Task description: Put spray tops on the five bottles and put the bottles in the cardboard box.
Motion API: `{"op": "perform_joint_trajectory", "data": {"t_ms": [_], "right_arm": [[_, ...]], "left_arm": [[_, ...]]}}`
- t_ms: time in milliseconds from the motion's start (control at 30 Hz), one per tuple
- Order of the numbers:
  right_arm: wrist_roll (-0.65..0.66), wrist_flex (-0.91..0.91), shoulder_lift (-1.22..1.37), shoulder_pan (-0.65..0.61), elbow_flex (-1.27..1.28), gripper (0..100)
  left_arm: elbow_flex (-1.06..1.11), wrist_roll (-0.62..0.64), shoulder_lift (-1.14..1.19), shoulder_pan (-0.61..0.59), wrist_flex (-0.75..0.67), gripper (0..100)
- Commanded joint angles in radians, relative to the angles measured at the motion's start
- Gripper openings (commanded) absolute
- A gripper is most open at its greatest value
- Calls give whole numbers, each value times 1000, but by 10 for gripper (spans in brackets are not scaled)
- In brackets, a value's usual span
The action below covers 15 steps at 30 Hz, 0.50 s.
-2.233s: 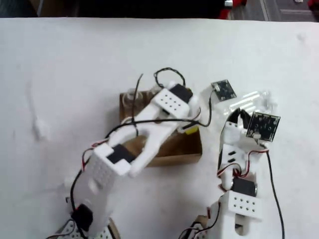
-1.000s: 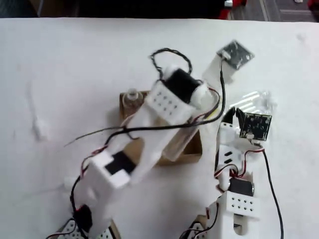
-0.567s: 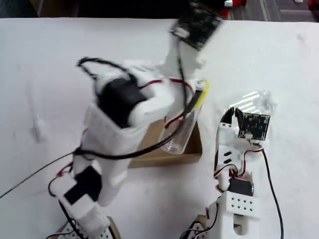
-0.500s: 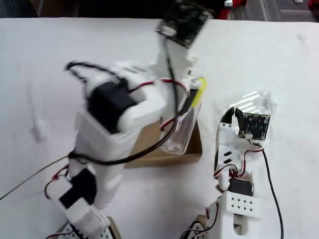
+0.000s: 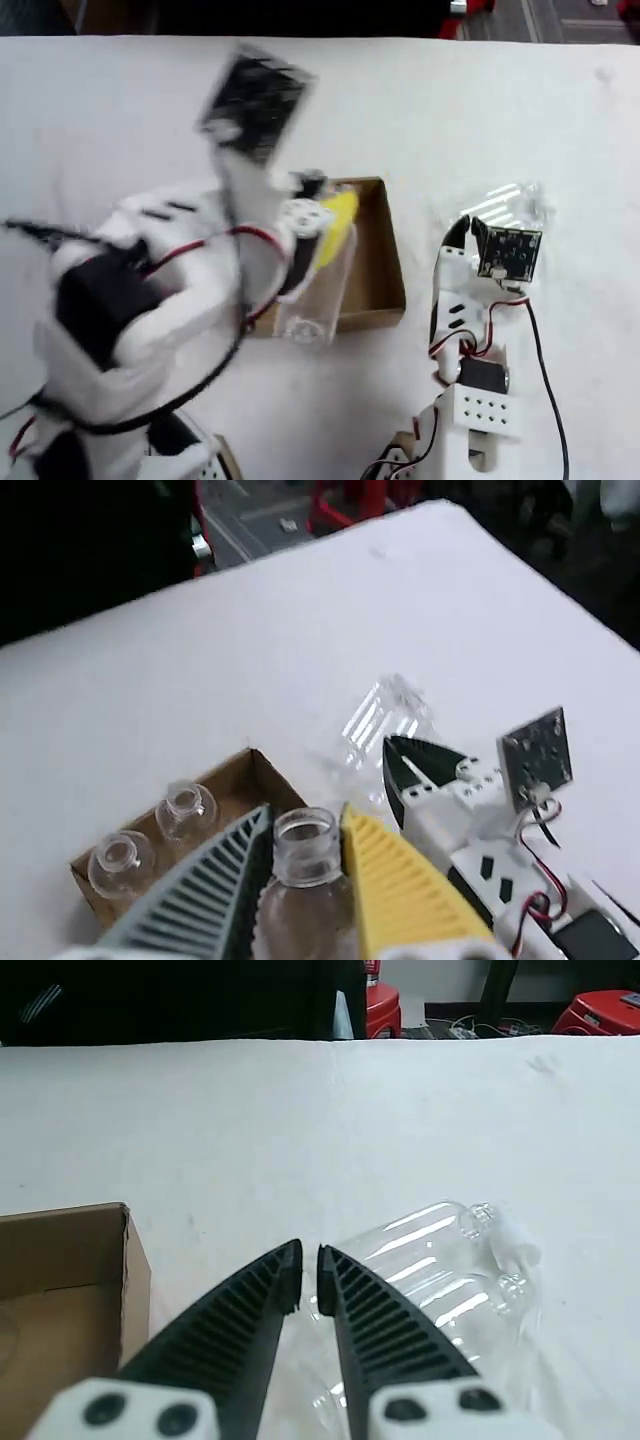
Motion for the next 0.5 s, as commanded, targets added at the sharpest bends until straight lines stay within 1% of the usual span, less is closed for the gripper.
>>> {"op": "perform_joint_trajectory", "data": {"t_ms": [0, 133, 233, 333, 367, 467], "right_arm": [[12, -25, 2, -8, -6, 21], [14, -25, 2, -8, -6, 21], [14, -25, 2, -15, -6, 21], [15, -25, 2, -33, -5, 21], [15, -25, 2, -33, -5, 21], [15, -25, 2, -33, -5, 21]], "left_arm": [[388, 6, -225, -120, -319, 23], [787, 5, -395, -197, -646, 23], [1037, 5, -538, -208, -876, 23], [1223, 3, -659, -208, -1074, 23], [1277, -6, -685, -211, -1134, 23], [1432, -115, -702, -213, -1306, 23]]}}
